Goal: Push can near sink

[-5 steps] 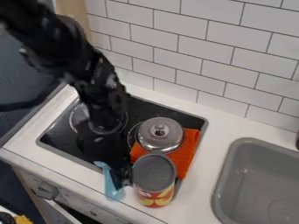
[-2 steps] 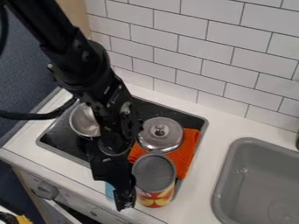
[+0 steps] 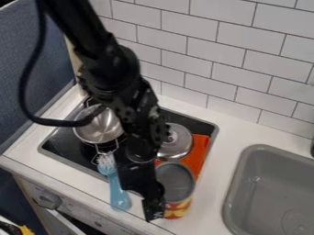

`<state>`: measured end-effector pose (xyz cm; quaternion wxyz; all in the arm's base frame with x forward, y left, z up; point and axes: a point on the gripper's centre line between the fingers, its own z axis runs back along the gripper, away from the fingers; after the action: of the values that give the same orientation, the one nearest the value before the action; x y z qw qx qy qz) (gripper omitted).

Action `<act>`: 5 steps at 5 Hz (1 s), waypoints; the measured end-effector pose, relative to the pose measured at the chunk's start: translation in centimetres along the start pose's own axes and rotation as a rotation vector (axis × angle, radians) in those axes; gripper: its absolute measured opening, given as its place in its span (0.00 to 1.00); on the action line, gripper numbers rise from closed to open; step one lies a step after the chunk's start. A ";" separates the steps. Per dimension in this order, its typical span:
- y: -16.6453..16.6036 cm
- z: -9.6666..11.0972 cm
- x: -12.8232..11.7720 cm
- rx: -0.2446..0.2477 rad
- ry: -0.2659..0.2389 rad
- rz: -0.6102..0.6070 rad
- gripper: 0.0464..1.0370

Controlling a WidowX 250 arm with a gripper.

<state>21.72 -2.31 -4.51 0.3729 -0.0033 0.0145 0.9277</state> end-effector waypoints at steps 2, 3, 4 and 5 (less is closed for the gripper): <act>-0.2 -0.3 -2.7 0.000 0.026 0.005 0.96; -0.2 -0.5 -4.1 -0.009 0.034 -0.003 0.96; -0.9 -0.6 -5.6 -0.014 0.045 0.010 0.96; -1.4 -0.5 -6.6 -0.023 0.059 0.014 0.96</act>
<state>27.42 -5.91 -4.89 0.3658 -0.0348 0.0148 0.9299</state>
